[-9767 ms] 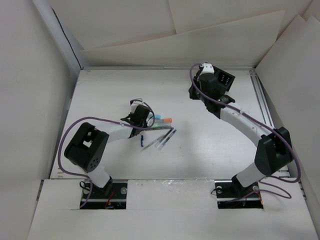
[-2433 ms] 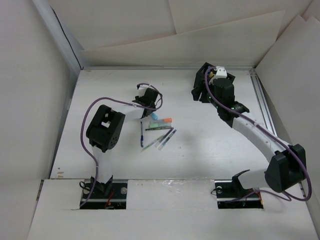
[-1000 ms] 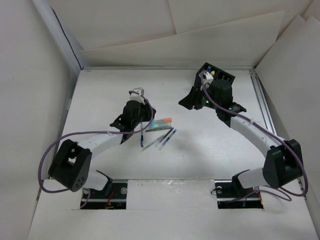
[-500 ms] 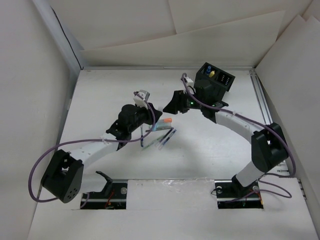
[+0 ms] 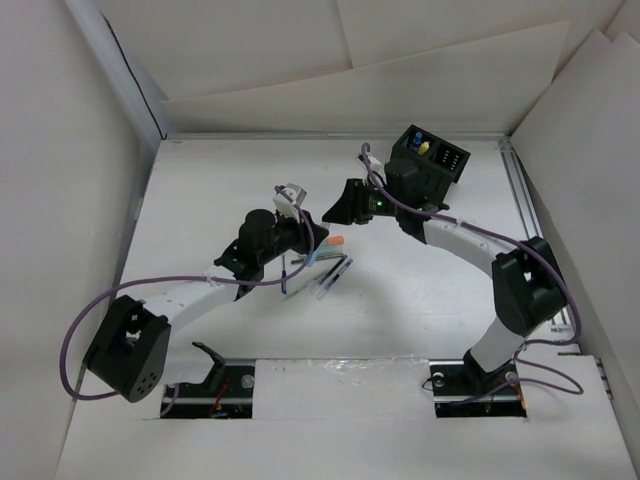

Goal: Sort the stationery into containers
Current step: Place the pen in the drawer.

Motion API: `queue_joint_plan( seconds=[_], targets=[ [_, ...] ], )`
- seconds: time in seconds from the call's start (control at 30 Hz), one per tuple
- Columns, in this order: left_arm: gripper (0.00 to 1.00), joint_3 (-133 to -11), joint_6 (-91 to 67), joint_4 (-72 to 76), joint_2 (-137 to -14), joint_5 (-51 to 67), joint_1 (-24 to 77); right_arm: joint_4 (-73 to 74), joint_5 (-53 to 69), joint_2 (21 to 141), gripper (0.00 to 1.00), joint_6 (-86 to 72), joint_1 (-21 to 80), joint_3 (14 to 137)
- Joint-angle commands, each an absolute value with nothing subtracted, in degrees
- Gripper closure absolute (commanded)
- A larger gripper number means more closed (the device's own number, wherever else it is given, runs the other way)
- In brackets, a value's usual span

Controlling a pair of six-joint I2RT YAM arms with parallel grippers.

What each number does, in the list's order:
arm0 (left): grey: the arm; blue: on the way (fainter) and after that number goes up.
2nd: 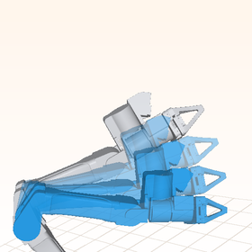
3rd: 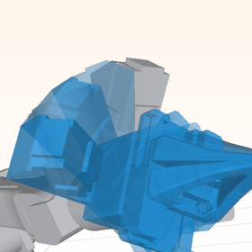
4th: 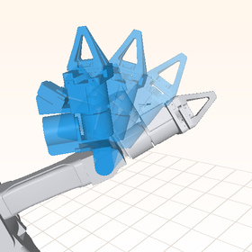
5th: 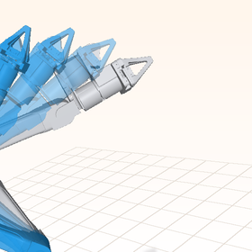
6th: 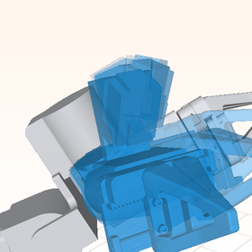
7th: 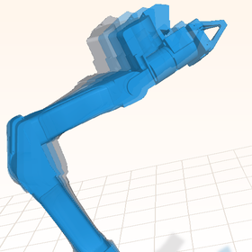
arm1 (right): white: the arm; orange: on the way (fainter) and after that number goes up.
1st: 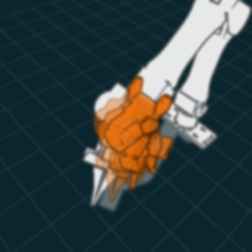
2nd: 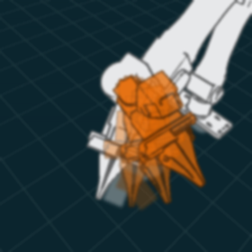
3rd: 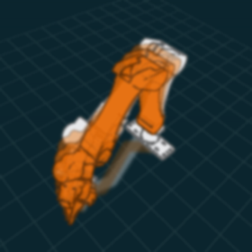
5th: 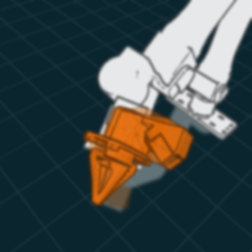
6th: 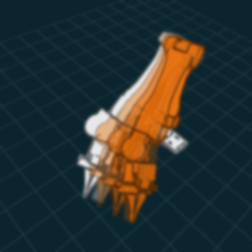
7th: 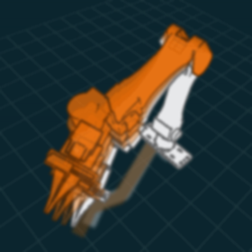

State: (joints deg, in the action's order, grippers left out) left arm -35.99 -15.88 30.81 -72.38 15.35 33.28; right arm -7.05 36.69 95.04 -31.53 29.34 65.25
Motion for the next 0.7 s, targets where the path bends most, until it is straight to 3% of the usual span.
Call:
queue_joint_plan(
  seconds=[0.0, 0.17, 0.67],
  targets=[
    [0.97, -35.9, -14.7, 33.6, -72.9, 17.1, 33.1, -12.7, 38.8, 95.9, 0.5, -33.9, 29.8, 67.9],
    [0.98, -35.9, -14.2, 33.6, -72.9, 16.6, 33.1, -12.7, 38.8, 96.4, 0.56, -34.5, 29.8, 67.3],
    [0.98, -36.5, -14.2, 34.1, -72.9, 14.2, 33.1, -12.7, 40.6, 98.5, 0.56, -35.5, 29.8, 66.3]
  ],
)
